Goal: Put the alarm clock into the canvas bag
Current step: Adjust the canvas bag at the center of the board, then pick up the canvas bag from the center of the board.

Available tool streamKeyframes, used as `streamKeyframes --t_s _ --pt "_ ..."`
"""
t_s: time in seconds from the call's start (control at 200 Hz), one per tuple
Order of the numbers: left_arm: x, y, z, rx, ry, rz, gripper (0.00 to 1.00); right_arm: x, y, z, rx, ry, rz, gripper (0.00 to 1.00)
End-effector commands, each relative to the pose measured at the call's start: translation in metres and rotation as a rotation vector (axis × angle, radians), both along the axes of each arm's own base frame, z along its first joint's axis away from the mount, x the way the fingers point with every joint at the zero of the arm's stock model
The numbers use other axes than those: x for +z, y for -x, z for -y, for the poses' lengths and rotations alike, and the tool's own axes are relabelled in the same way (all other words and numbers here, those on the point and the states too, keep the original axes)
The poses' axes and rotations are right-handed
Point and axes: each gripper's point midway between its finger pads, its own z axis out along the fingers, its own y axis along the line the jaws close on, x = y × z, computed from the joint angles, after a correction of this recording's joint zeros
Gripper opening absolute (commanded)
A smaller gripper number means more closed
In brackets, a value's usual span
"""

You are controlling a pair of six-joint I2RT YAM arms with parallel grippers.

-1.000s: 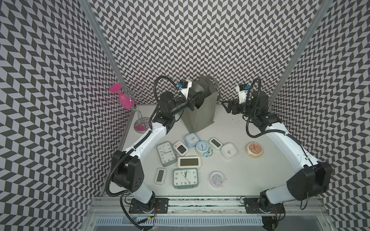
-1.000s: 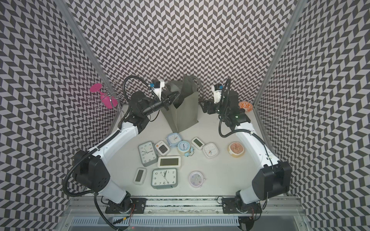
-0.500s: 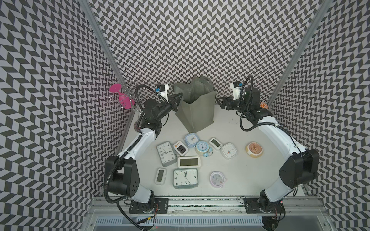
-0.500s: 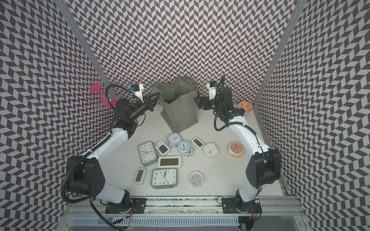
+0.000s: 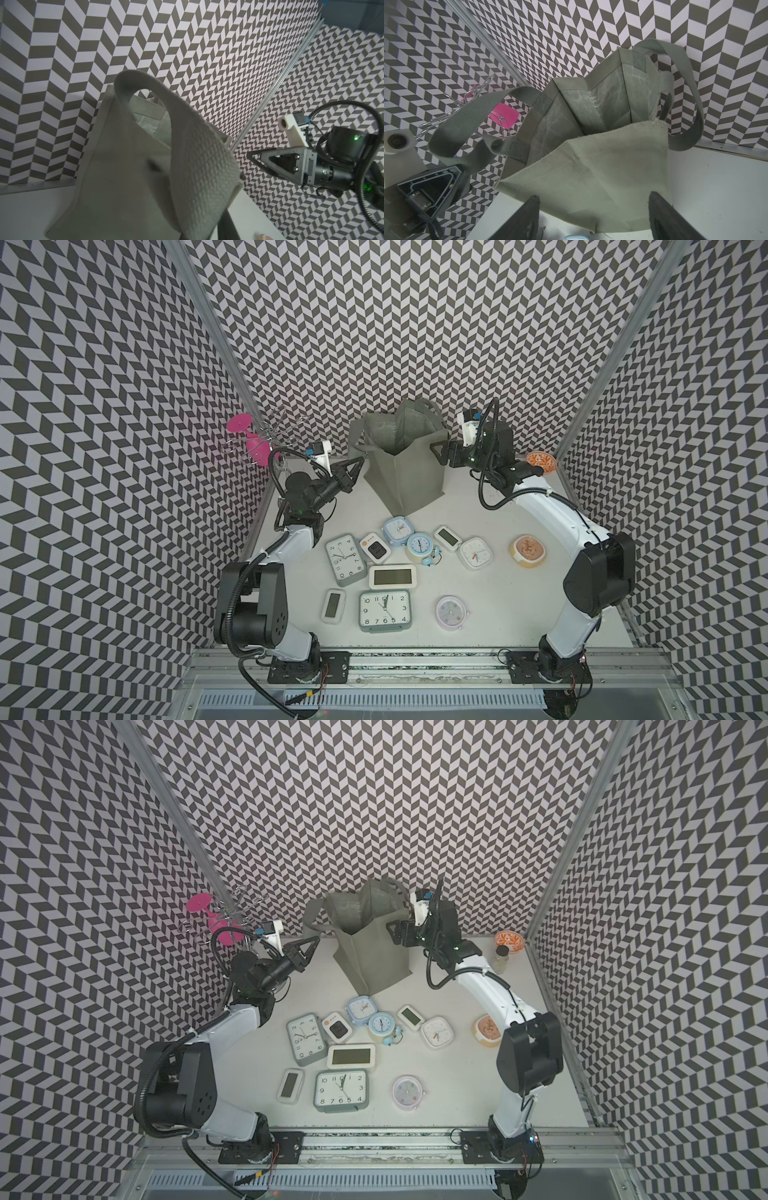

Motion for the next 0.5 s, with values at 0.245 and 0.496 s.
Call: streamKeyframes --t_s 0.245,0.496 --pt "-0.026 0.0 -0.077 0.33 0.021 -0.167 0.69 0.03 0.001 0.014 -0.085 -0.004 0.1 0.84" --pt "0.039 -0.003 -0.053 0.32 -0.087 -0.021 0.79 0.045 0.017 0.018 -0.064 0.011 0.141 0.86"
